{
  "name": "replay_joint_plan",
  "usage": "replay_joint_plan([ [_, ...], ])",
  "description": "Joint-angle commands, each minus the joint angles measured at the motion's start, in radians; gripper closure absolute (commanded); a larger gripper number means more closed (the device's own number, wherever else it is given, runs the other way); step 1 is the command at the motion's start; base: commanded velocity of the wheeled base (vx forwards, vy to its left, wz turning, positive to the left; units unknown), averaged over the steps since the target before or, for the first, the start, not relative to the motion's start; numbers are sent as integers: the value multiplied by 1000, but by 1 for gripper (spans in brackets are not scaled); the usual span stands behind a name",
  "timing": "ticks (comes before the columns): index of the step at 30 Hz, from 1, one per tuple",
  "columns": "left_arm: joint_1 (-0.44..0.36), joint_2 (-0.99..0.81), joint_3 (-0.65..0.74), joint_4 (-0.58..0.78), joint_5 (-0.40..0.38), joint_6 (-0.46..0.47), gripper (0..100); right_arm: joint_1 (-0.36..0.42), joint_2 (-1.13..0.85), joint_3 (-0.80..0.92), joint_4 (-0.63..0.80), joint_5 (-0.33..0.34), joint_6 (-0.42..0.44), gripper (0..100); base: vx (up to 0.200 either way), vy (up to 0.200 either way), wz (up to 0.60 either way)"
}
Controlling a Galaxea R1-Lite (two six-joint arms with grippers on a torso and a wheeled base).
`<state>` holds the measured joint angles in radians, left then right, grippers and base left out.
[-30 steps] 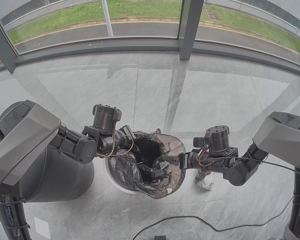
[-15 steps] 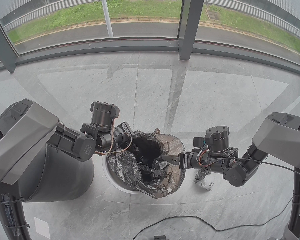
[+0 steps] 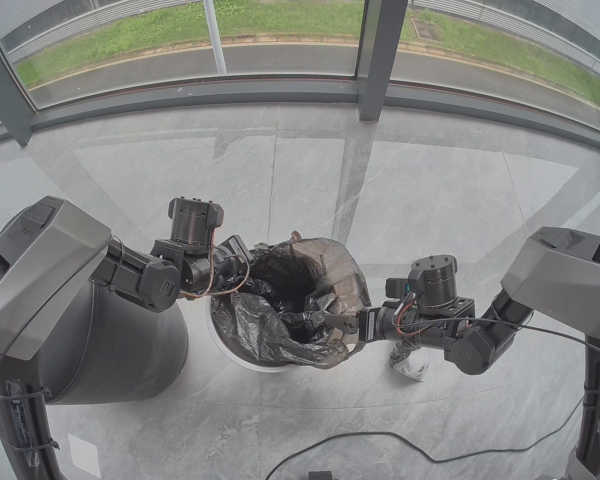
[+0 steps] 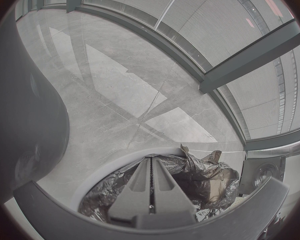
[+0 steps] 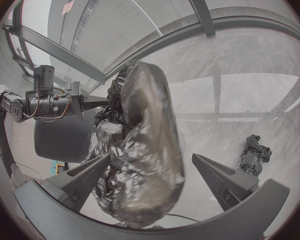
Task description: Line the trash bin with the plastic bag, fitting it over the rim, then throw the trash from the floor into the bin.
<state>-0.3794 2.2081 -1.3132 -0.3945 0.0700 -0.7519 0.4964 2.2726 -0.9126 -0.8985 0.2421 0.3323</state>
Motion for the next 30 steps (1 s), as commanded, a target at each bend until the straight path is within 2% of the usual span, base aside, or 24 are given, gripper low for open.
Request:
replay_joint_plan([
  [1,4,-5,2,-1,-1,-1,100,1,5,0,0,0,1,0,0,0,0],
  [18,-24,-65,45,0,1,-7,100,2,4,0,0,0,1,0,0,0,0],
  [30,-7,-24,34,-7,5,-4,100,2,4,0,0,0,1,0,0,0,0],
])
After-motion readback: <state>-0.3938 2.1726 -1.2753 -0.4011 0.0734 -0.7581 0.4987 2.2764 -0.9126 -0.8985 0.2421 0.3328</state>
